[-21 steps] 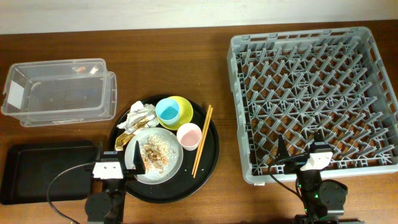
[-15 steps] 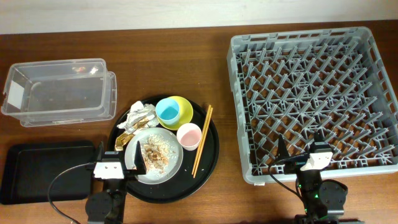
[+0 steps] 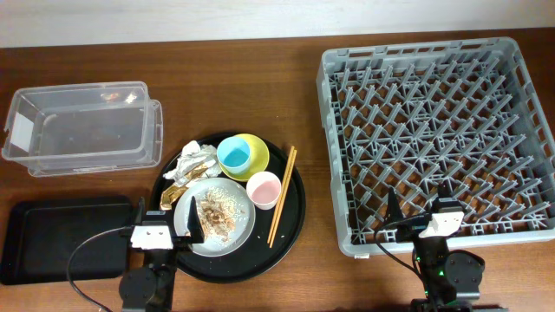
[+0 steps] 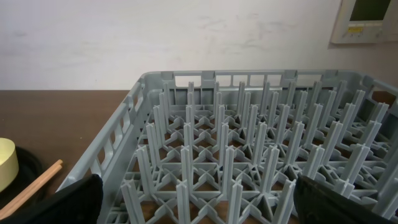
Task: Sort waste into correct bins and load items into the dishwasher rack
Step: 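Raise the right gripper from rest toward the black tray, then grasp the pink cup on the black tray with the right gripper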
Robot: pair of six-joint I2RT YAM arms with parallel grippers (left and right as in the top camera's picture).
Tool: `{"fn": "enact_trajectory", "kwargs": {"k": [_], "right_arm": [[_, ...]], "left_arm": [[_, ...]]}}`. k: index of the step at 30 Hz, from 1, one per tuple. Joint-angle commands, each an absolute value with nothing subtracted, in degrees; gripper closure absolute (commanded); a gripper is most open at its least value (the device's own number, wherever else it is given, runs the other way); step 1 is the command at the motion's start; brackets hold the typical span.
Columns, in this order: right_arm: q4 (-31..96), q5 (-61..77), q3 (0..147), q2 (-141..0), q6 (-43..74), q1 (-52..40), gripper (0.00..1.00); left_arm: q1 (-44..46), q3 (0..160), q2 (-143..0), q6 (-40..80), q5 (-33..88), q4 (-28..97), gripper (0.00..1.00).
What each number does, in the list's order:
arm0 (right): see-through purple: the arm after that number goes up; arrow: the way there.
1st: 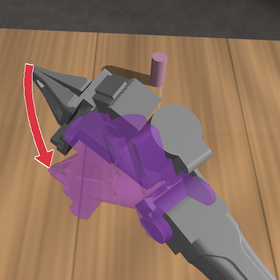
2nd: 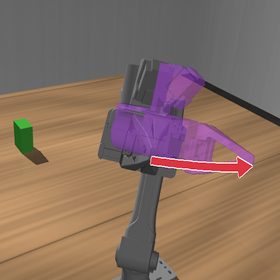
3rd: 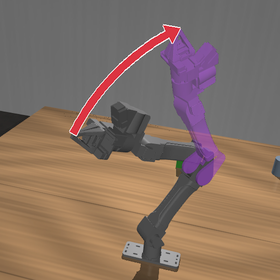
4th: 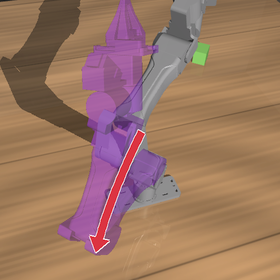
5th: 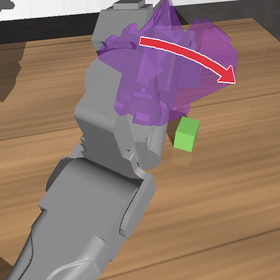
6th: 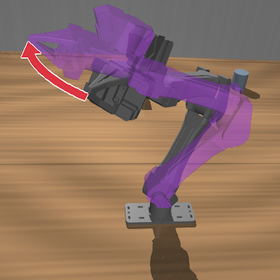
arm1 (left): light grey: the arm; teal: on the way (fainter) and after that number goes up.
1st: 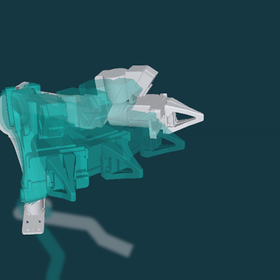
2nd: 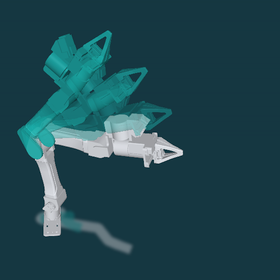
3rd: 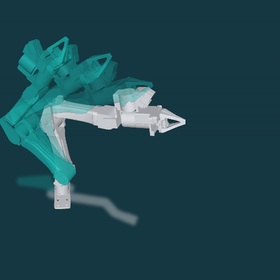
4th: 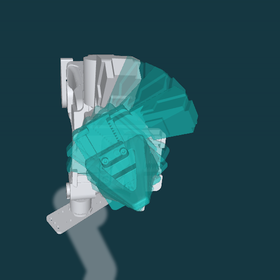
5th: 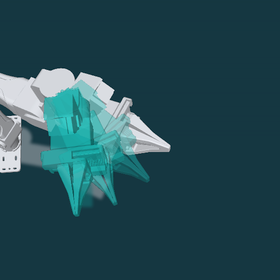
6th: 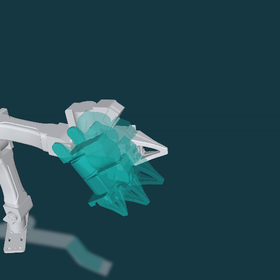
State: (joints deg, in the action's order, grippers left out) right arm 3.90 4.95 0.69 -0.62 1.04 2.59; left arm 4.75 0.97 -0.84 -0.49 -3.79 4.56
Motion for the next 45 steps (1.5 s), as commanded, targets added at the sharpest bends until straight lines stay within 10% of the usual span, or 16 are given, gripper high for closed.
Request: {"fn": "enact_trajectory", "kwargs": {"k": [1,20,25,32,38,45], "right_arm": [[4.1,4.4,0.3,-0.3,0.8,3.0,0.02],[2.3,8.6,0.3,-0.3,1.8,3.0,0.02],[-0.7,50.9,0.3,-0.3,32.1,3.0,0.02],[-11.7,46.8,0.3,-0.3,72.8,3.0,0.02],[-17.9,37.8,4.7,-1.5,71.4,3.0,0.02],[17.4,36.2,37.3,-29.5,41.4,2.6,0.02]], "left_arm": [[4.9,0.5,-0.4,-1.8,-3.2,4.6,0.01],[4.9,0.5,-0.4,-1.8,-3.2,4.6,0.01],[4.9,0.5,-0.4,-1.8,-3.2,4.6,0.01],[4.9,0.5,-0.4,-1.8,-3.2,4.6,0.01],[4.9,0.5,-0.4,-1.8,-3.2,4.6,0.01],[4.9,0.5,-0.4,-1.8,-3.2,4.6,0.01]]}}
